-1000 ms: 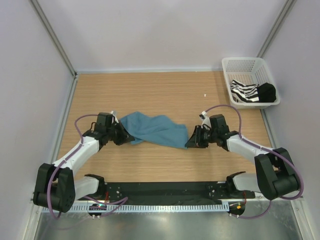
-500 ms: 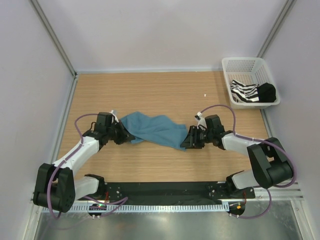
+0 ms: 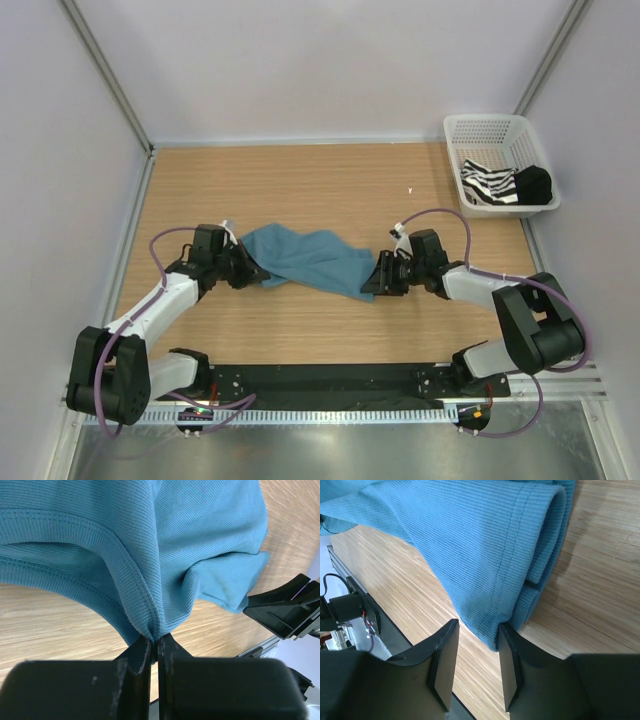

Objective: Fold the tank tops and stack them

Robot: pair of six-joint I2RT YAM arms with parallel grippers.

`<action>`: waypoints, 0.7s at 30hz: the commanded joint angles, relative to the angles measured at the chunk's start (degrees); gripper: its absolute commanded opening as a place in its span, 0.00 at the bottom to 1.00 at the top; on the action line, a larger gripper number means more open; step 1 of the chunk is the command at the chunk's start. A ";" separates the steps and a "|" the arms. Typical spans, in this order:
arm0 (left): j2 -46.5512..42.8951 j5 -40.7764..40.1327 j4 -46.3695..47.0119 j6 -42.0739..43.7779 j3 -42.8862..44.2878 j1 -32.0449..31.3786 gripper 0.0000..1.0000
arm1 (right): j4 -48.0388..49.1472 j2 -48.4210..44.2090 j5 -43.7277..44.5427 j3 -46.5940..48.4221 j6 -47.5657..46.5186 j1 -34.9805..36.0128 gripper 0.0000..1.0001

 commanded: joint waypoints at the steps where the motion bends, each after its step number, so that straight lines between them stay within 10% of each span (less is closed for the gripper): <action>1: -0.16 1.27 2.10 1.09 0.28 0.27 0.00 | 2.97 0.20 -0.79 0.43 0.23 0.91 0.43; 7: -0.25 1.44 2.01 0.91 0.45 0.27 0.00 | 3.59 0.55 -2.01 0.60 1.02 1.52 0.37; 10: -0.42 1.44 1.58 1.00 0.80 0.27 0.00 | 3.24 -0.58 -3.16 1.56 1.73 1.52 0.02; 21: 7.21 8.73 3.15 -1.54 14.06 3.34 0.00 | -10.56 2.04 1.16 23.16 0.67 -4.53 0.01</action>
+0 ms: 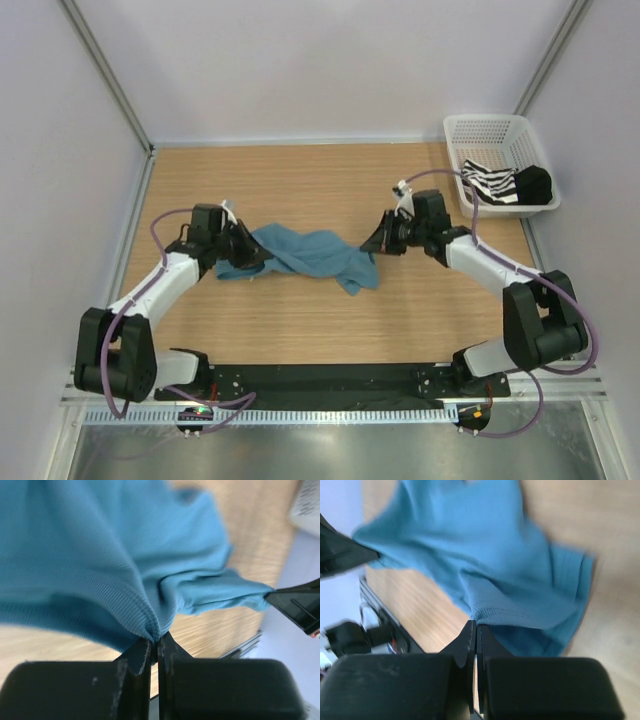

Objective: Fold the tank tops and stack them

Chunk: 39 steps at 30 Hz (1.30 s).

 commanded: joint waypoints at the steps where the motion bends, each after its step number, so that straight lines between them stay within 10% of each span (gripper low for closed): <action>1: 3.07 7.59 3.72 -1.59 9.13 2.12 0.00 | -1.27 2.96 -0.66 9.41 0.87 -4.25 0.01; 12: 6.52 12.71 -13.67 4.90 35.15 3.97 0.00 | -10.50 5.61 -5.24 33.41 1.84 -9.45 0.01; 29: -37.96 9.28 -7.44 13.88 28.92 2.48 0.00 | -3.03 -42.46 -8.24 14.70 -0.18 -6.99 0.01; 39: -18.92 3.57 -7.54 5.63 24.63 2.48 0.00 | -14.27 -27.64 4.85 19.89 -1.59 -6.99 0.01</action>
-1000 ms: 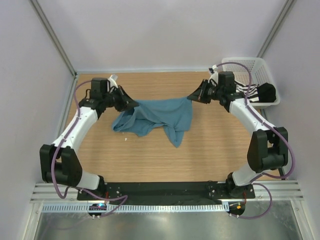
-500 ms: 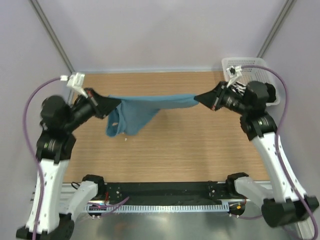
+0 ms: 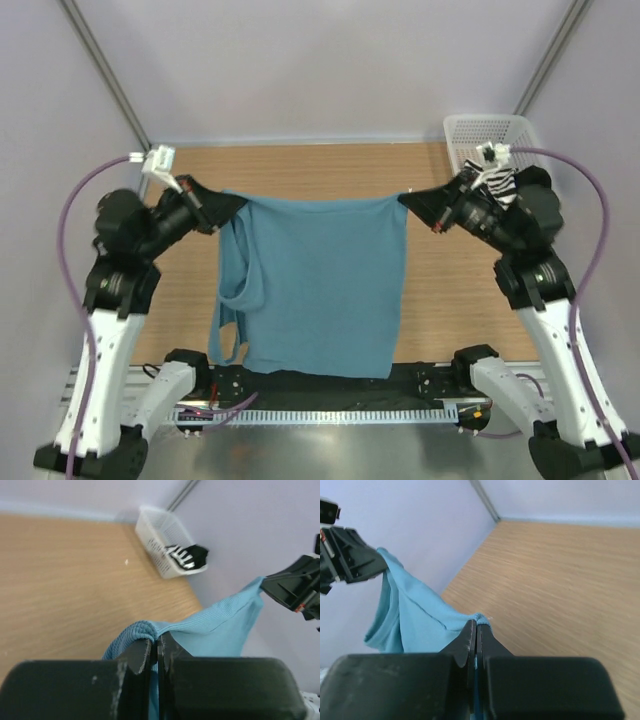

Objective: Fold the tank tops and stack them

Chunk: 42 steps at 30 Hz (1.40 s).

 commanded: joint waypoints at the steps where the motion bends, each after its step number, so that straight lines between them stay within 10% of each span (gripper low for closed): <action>1: 12.77 -2.55 2.41 -5.53 -7.19 0.07 0.00 | -7.96 12.64 11.76 0.85 -0.47 -0.12 0.01; 9: 44.51 1.91 40.81 -18.19 -16.55 -0.10 0.00 | 7.31 39.36 15.92 0.22 4.44 -0.91 0.01; 18: 72.48 3.79 34.19 -16.80 12.08 -0.02 0.02 | 8.99 60.75 20.32 21.83 4.01 -5.21 0.01; 19: 74.33 2.99 31.11 -15.66 18.37 0.07 0.08 | 8.91 64.77 20.06 23.86 4.44 -5.74 0.02; 23: 77.95 0.27 20.38 -11.44 26.43 0.42 0.99 | 6.02 72.88 20.31 35.44 4.19 -7.07 0.65; 31: 67.07 -16.51 4.38 -0.38 23.20 -0.54 0.98 | 4.07 66.14 22.96 26.97 2.60 -7.07 0.59; 35: 63.45 -27.49 -3.97 3.42 20.20 -4.49 0.90 | 2.05 59.38 23.83 15.48 1.99 -5.41 0.43; 42: 63.00 -32.52 -5.83 6.76 16.77 -6.78 0.72 | -6.81 48.38 35.94 4.29 -2.14 5.48 0.44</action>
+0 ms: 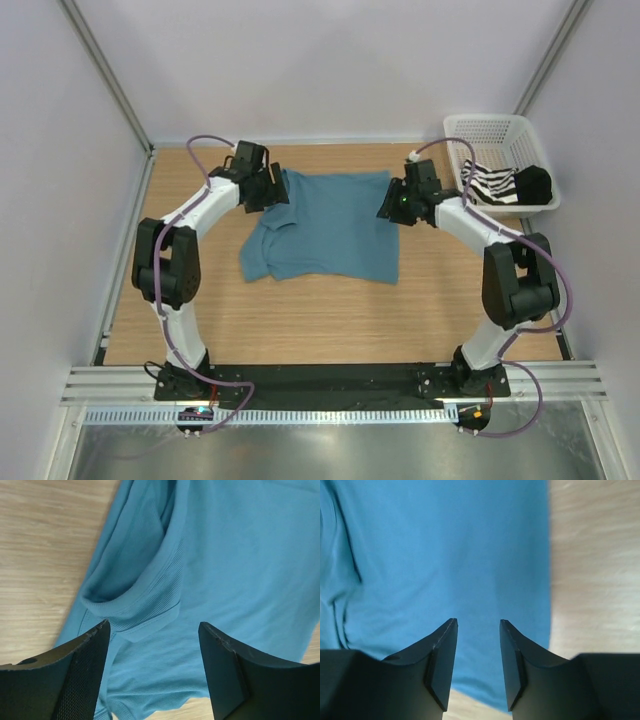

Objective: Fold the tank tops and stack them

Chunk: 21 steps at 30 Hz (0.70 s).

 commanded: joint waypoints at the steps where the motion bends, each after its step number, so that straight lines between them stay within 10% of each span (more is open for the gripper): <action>1: 0.10 -4.70 -3.49 3.85 0.07 0.19 0.72 | -5.90 -6.39 9.57 -2.32 -3.43 6.65 0.47; 12: 7.30 -8.21 -9.56 5.62 5.43 -0.08 0.69 | -9.09 -16.16 20.49 -16.47 -2.91 13.87 0.52; 21: 9.34 -9.00 -9.65 5.26 7.45 0.54 0.00 | -10.93 -18.09 22.51 -19.55 -0.98 14.84 0.53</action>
